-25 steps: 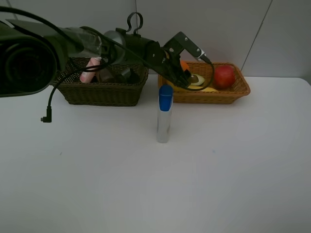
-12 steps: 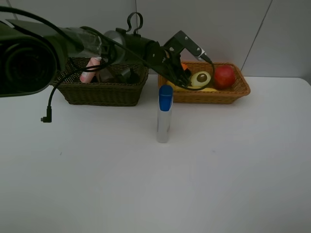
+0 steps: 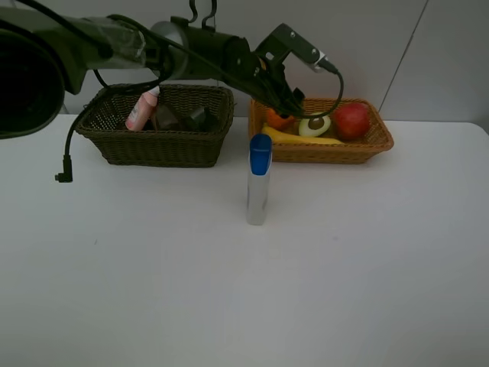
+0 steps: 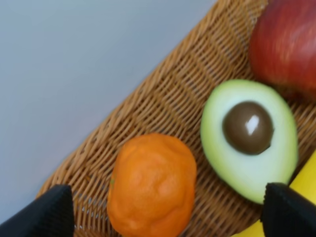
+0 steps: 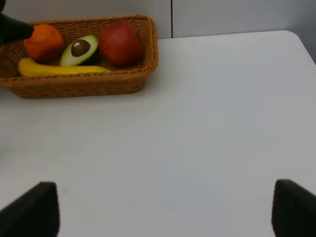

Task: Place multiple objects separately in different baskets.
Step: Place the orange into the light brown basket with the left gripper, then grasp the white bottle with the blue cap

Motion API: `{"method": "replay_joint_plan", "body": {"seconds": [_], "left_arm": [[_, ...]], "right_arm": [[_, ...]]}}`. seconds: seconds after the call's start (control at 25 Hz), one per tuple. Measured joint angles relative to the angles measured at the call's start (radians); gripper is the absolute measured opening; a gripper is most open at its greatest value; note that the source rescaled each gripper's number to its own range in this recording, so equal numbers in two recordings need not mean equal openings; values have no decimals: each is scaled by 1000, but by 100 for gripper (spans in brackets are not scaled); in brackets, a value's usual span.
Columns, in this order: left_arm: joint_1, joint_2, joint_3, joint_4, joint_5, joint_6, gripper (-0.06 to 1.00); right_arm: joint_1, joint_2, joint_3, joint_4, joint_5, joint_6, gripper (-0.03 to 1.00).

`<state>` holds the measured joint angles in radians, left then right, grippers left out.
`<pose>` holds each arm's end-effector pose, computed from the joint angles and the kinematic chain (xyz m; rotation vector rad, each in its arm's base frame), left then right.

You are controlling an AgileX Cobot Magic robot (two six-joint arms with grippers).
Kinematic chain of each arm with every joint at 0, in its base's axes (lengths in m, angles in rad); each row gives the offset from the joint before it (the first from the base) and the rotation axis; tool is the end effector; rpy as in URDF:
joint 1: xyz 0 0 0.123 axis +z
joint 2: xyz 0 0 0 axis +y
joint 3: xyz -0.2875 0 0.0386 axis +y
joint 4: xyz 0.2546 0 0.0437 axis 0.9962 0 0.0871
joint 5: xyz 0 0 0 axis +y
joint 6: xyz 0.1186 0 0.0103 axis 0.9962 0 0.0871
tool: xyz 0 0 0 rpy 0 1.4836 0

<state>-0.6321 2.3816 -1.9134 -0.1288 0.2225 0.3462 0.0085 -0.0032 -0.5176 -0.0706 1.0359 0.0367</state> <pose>0.4659 -0.3454 0.1498 0.9181 1.9822 -0.2653 0.0197 -0.0071 0.2760 0.0312 1.9969 -0.0548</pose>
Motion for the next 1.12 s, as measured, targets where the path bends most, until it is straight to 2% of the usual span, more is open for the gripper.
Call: {"method": "replay_joint_plan", "body": {"seconds": [0.28, 0.56, 0.76, 1.12], "left_arm": [[0, -96, 0, -25, 185, -91, 100], [0, -182, 0, -71, 405, -116, 100], [0, -238, 0, -86, 551, -175, 100], [-16, -255, -3, -100, 788, -291, 100]], "right_arm": [[0, 0, 0, 0, 0, 0, 85], [0, 0, 0, 0, 0, 0, 85], [0, 0, 0, 0, 0, 0, 85], [0, 0, 0, 0, 0, 0, 85]]}}
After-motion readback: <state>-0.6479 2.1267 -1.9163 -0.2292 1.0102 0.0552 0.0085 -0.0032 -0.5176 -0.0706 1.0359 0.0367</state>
